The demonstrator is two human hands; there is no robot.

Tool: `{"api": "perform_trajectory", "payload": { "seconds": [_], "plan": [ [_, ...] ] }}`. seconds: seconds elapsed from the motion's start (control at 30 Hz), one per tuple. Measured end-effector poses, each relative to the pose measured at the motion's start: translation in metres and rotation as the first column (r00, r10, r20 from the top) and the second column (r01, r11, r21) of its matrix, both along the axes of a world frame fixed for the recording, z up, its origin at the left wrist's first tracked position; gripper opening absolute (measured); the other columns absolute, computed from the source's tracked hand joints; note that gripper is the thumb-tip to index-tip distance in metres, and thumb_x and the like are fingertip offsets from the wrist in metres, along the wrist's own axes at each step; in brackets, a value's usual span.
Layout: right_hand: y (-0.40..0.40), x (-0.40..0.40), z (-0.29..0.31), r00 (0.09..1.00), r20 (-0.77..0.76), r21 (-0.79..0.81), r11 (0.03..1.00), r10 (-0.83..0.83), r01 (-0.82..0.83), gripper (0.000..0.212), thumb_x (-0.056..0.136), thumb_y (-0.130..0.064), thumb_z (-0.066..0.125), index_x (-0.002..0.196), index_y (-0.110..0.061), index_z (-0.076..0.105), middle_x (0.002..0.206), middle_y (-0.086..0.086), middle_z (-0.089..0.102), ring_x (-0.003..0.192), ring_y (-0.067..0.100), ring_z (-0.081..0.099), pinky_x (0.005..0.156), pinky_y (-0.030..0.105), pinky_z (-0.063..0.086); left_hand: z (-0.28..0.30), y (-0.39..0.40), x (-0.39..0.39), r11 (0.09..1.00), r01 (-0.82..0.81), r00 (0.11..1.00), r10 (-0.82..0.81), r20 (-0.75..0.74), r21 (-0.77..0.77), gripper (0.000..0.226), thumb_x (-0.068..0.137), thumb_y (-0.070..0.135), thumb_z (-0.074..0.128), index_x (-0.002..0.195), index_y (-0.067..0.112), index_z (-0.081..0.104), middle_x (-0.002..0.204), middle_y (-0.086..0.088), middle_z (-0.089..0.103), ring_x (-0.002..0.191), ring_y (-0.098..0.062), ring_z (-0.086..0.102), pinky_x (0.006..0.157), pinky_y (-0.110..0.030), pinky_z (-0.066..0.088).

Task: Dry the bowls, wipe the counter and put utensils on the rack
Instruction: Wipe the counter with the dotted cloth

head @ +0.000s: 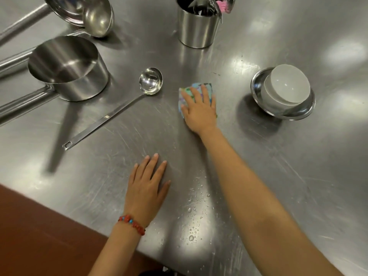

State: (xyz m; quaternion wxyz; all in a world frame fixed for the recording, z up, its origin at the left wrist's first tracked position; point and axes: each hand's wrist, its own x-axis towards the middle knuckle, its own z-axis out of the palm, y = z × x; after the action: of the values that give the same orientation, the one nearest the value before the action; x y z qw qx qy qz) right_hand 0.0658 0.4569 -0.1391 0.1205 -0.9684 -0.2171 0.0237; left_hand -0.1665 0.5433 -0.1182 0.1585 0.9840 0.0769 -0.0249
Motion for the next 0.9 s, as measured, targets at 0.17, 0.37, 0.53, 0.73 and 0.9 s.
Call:
{"api": "perform_trajectory", "payload": {
  "seconds": [0.17,0.37,0.53,0.73,0.9],
  "plan": [
    [-0.002,-0.119,-0.002,0.975,0.03,0.012,0.975,0.22,-0.22,0.047,0.093,-0.039,0.033,0.14,-0.036,0.03,0.15,-0.003,0.032,0.144,0.027,0.011,0.115,0.047,0.007,0.005,0.002,-0.01,0.996,-0.082,0.983,0.088,0.16,-0.048,0.041,0.083,0.026,0.046,0.111,0.001,0.064,0.118,-0.021,0.063,0.109,-0.037,0.059,0.091,-0.054,0.047],
    [-0.017,-0.144,0.0,0.954,0.057,-0.052,0.955,0.296,-0.293,0.044,0.092,-0.043,0.032,0.135,-0.037,0.04,0.146,-0.004,0.041,0.14,0.026,0.026,0.112,0.048,0.021,0.0,0.013,-0.038,0.996,-0.087,0.993,0.089,0.074,-0.027,0.059,0.095,0.04,0.023,0.112,0.0,0.063,0.121,-0.023,0.06,0.112,-0.04,0.057,0.093,-0.054,0.044],
    [-0.007,-0.12,0.003,0.986,0.002,-0.044,0.985,0.168,-0.167,0.044,0.095,-0.042,0.032,0.139,-0.039,0.031,0.152,-0.004,0.028,0.144,0.022,0.008,0.114,0.046,0.004,-0.001,0.016,-0.042,0.998,-0.059,0.998,0.059,0.016,-0.017,0.06,0.093,0.043,0.025,0.114,0.0,0.062,0.125,-0.023,0.058,0.115,-0.041,0.054,0.094,-0.056,0.042],
    [-0.049,-0.212,-0.006,0.98,0.115,-0.023,0.987,0.163,-0.161,0.044,0.092,-0.045,0.037,0.135,-0.038,0.039,0.146,-0.005,0.04,0.141,0.026,0.024,0.113,0.046,0.02,0.003,0.011,-0.043,0.996,-0.087,0.996,0.087,0.001,-0.03,0.056,0.084,0.034,0.032,0.119,0.0,0.058,0.131,-0.022,0.053,0.122,-0.041,0.048,0.099,-0.056,0.037],
    [-0.075,-0.203,-0.003,0.977,0.083,-0.039,0.98,0.197,-0.194,0.044,0.089,-0.046,0.041,0.132,-0.038,0.043,0.143,-0.003,0.045,0.137,0.027,0.032,0.108,0.047,0.03,0.003,0.01,-0.045,0.995,-0.095,0.995,0.096,0.006,-0.04,0.057,0.084,0.035,0.03,0.121,0.0,0.057,0.133,-0.023,0.051,0.124,-0.042,0.046,0.101,-0.056,0.036]
  ]
}}
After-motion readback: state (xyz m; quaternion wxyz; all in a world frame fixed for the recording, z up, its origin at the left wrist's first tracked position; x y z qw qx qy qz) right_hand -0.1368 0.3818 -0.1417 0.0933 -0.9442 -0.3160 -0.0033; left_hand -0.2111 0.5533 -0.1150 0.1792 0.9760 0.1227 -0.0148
